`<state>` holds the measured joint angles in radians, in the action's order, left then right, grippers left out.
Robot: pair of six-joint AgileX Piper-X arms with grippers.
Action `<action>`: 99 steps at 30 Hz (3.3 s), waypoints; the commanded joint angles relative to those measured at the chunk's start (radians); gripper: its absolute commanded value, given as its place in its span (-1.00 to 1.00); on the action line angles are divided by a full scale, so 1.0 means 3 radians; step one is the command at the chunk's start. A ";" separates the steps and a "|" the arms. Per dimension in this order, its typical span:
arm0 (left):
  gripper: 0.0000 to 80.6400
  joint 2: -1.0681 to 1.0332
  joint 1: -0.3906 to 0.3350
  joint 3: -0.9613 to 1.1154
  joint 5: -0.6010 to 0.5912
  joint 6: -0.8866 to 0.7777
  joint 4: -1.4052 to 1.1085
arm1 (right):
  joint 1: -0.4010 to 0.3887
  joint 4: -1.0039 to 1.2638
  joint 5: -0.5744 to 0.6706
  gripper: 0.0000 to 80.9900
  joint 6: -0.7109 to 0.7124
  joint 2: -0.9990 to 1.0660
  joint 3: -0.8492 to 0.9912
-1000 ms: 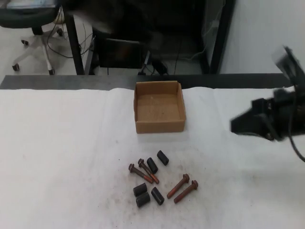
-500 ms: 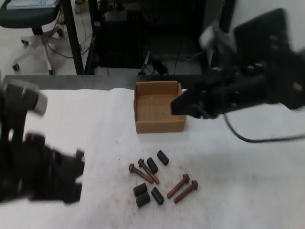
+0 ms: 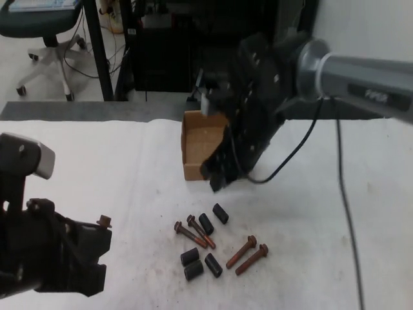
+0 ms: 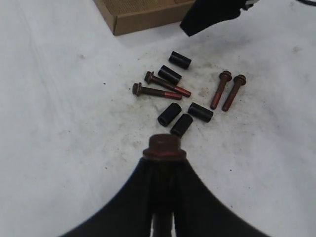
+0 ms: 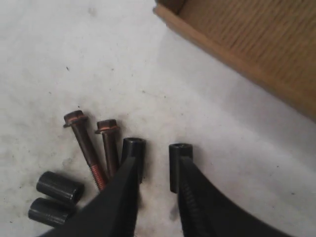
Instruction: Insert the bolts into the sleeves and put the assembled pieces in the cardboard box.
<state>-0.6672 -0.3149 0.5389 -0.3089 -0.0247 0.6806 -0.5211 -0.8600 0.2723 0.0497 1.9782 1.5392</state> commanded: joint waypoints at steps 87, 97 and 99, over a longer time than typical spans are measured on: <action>-0.99 -0.1152 -0.0020 0.0011 -0.1985 -0.1812 -0.4948 | -0.0192 0.3403 0.0930 -0.98 0.0062 -0.3532 -0.3425; -0.99 -0.1273 -0.0476 0.0011 -0.1543 -0.1966 -0.5399 | -0.0599 0.4663 0.0220 -0.98 0.0284 -0.3272 -0.3835; -0.99 -0.1273 -0.0599 0.0011 -0.1298 -0.1942 -0.5399 | -0.0599 0.4871 0.0220 -0.98 0.0272 -0.3210 -0.3835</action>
<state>-1.0508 -0.4588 0.5368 -0.7988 -0.6056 -0.9183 -0.6981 0.4911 0.3613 0.1290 0.9920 0.3843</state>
